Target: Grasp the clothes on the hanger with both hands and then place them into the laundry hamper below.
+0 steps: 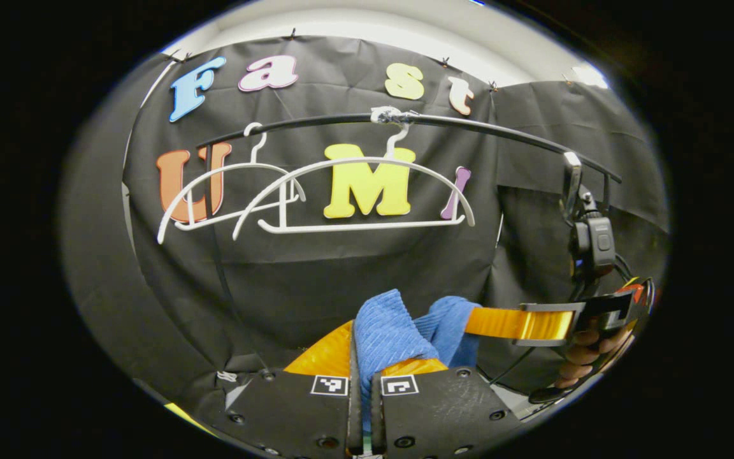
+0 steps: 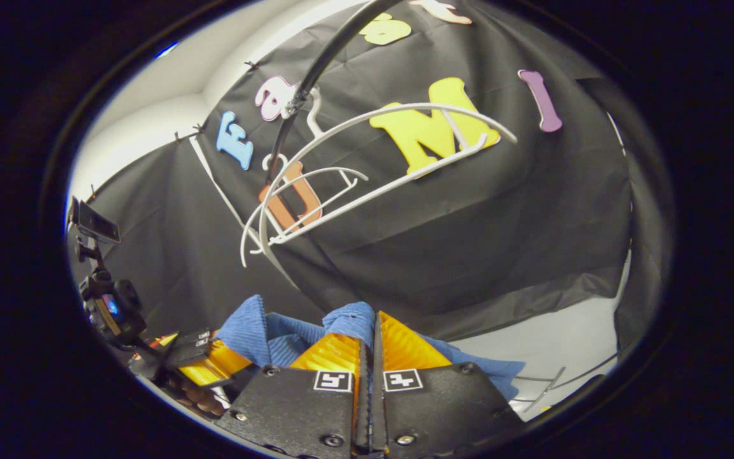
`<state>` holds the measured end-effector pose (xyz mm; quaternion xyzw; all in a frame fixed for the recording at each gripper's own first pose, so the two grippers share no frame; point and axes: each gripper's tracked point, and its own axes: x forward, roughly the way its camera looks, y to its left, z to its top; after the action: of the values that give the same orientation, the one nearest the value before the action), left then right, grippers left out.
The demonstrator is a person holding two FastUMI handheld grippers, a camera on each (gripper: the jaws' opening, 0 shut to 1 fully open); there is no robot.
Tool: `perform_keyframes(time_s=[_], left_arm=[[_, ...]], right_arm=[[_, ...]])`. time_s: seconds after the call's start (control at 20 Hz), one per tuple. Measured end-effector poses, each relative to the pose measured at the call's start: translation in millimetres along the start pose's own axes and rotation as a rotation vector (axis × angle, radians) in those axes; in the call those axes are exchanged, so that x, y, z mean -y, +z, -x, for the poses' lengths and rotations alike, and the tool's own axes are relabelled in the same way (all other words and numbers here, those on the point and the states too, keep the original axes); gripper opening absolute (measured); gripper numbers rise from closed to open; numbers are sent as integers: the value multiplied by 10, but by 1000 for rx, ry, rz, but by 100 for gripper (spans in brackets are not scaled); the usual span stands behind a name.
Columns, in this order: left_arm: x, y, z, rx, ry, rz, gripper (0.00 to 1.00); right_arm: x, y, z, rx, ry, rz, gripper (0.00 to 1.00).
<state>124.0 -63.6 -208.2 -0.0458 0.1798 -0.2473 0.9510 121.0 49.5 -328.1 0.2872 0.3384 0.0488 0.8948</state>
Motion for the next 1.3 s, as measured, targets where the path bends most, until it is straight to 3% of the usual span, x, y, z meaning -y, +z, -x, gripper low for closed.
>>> perform_keyframes(time_s=[0.25, 0.4, 0.6, 0.8, 1.3], left_arm=[[-58, -303, -151, -55, -22, 31, 8], [-80, -528, -329, -93, -35, 85, 5], [-123, -820, -553, -153, -34, 122, 9], [-103, -1199, -748, -222, -48, 163, 5], [-18, -2078, -1099, -434, 18, 200, 5]], right_arm=[[105, -243, -289, -66, 10, -16, 5], [246, -411, -520, -109, 1, -61, 5], [509, -695, -701, -167, -43, -116, 5], [823, -913, -837, -208, -110, -105, 5], [1375, -1592, -1265, -352, -246, -124, 5]])
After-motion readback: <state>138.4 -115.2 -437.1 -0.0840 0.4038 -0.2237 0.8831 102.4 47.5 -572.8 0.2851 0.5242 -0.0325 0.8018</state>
